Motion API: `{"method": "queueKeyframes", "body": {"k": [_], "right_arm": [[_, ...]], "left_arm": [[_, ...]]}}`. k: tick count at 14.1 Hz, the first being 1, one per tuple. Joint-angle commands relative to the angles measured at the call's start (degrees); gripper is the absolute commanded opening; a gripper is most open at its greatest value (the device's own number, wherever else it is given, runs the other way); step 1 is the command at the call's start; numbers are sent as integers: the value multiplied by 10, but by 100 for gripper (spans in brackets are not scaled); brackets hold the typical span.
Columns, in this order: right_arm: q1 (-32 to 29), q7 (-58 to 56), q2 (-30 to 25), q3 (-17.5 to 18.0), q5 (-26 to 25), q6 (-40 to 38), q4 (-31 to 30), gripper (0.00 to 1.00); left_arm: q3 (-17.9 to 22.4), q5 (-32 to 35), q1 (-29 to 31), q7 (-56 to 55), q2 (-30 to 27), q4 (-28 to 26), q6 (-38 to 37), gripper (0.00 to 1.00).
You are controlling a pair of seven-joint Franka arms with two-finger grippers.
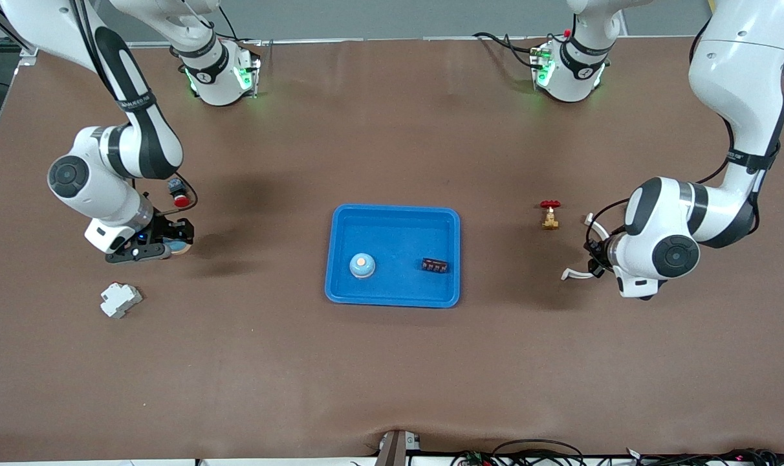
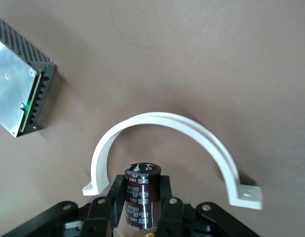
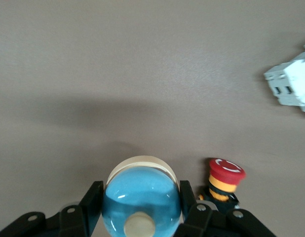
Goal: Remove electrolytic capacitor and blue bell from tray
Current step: 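Set the capacitor by the white clamp while the right gripper sets the bell down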
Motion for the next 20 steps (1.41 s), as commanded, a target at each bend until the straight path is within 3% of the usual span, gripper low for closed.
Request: {"method": "queueKeyframes", "body": {"k": [1, 5, 6, 7, 8, 11, 12, 13, 14, 17, 20], "right_arm": [[-10, -8, 37, 10, 3, 40, -1, 0], [-9, -6, 70, 11, 3, 81, -1, 0], [-9, -6, 74, 12, 3, 83, -1, 0], [-9, -6, 77, 12, 3, 87, -1, 0], [-9, -6, 79, 12, 3, 92, -1, 0], [-8, -3, 87, 12, 4, 100, 0, 0], [-9, -3, 88, 12, 7, 100, 2, 24], [-7, 0, 88, 12, 7, 100, 3, 86], [-8, 0, 87, 12, 7, 100, 3, 100], [-5, -1, 78, 13, 7, 87, 6, 100], [12, 41, 51, 14, 7, -25, 51, 100]], "left_arm": [[-4, 3, -11, -40, -16, -34, 17, 0], [-4, 4, -14, -51, -2, -30, 19, 24], [-4, 6, -16, -51, 0, -31, 21, 36], [-4, 9, -15, -50, 4, -29, 21, 57], [-4, 10, -15, -50, 5, -27, 21, 100], [-4, 5, -13, -52, 2, -8, 18, 100], [-4, 3, -17, -58, 0, 4, 14, 100], [-6, 3, -20, -67, -1, 21, 12, 100], [-7, 2, -39, -86, -1, 38, 5, 100], [-8, -8, -73, -158, 7, 91, -1, 100], [-6, -76, -118, -186, 31, 143, 0, 100]]}}
